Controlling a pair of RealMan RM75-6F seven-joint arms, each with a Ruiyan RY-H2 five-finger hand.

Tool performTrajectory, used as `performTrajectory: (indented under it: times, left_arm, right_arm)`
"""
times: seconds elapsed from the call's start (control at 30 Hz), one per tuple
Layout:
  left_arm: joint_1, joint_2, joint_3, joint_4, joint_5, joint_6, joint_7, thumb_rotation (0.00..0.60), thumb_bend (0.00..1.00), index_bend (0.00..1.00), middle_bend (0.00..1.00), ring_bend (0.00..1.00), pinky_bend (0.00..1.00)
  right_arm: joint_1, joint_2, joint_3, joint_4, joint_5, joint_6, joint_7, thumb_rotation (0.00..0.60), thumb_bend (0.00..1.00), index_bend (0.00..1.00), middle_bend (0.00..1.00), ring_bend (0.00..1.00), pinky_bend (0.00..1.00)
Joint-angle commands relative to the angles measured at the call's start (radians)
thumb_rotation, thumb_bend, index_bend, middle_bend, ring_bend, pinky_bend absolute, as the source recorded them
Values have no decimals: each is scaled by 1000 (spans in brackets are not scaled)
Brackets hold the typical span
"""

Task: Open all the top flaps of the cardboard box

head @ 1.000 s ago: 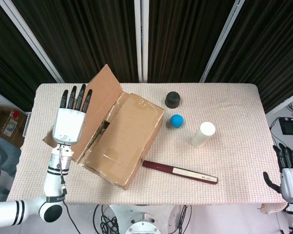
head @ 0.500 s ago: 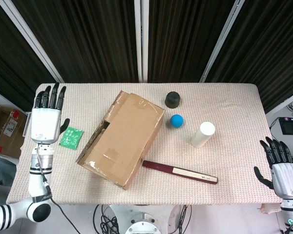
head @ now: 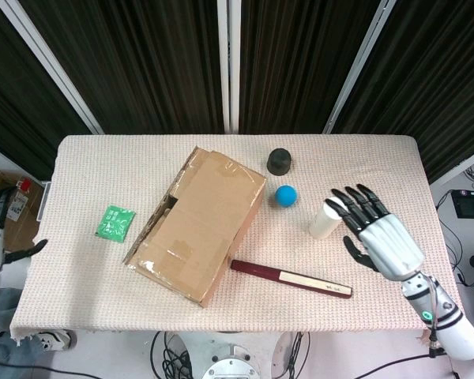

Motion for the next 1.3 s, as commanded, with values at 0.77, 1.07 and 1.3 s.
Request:
performTrajectory:
  times: [0.77,1.07,1.3]
  left_arm:
    - [175,14,70,113,151,70,-99,481,0,125,145,75,180]
    - [190,8,60,115,165,64,-137,481,0,125,150,75,180]
    - [189,4,49,125,168,50,-115,479,0,125,150,75,180]
  right_arm:
    - [1166,-555,64,150,1336,-363,-780,600,572,0,38,0,0]
    - [1234,-602,45,181,1406,-350,-771,600,920,0,44,0,0]
    - [1248,-599,21,187,1416,-347,-759,600,973,0,56,0,0]
